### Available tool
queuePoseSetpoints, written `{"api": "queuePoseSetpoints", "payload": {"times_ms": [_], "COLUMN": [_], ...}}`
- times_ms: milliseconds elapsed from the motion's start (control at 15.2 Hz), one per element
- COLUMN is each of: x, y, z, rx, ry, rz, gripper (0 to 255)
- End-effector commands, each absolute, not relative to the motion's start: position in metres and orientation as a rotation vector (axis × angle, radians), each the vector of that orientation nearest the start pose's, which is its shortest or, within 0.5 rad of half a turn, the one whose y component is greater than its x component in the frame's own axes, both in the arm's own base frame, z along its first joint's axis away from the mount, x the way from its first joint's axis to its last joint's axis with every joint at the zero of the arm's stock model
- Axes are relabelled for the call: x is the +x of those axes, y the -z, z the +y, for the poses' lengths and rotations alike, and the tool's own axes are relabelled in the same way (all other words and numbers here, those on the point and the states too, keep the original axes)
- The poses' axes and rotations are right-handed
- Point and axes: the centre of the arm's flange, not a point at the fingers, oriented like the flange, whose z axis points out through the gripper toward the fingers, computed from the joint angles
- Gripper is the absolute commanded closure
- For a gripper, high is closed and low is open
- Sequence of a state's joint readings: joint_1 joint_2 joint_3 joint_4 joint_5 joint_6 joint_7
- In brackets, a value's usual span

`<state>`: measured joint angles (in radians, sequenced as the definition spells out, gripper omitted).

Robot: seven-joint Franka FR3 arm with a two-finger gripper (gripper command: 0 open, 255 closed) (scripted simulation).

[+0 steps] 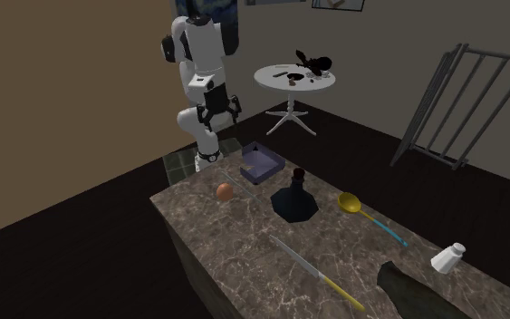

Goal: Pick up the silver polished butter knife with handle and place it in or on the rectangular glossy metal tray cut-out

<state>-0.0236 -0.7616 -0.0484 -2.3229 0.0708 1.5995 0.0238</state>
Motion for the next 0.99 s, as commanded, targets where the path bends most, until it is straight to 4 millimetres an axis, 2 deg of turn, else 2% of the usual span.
{"api": "queuePoseSetpoints", "payload": {"times_ms": [0,924], "x": [0.316,0.362], "y": [-0.601,-0.422], "z": [-0.02,0.017], "rx": [-3.035,-3.104], "ry": [0.06,-0.059], "rz": [0.127,-0.394], "gripper": [0,0]}}
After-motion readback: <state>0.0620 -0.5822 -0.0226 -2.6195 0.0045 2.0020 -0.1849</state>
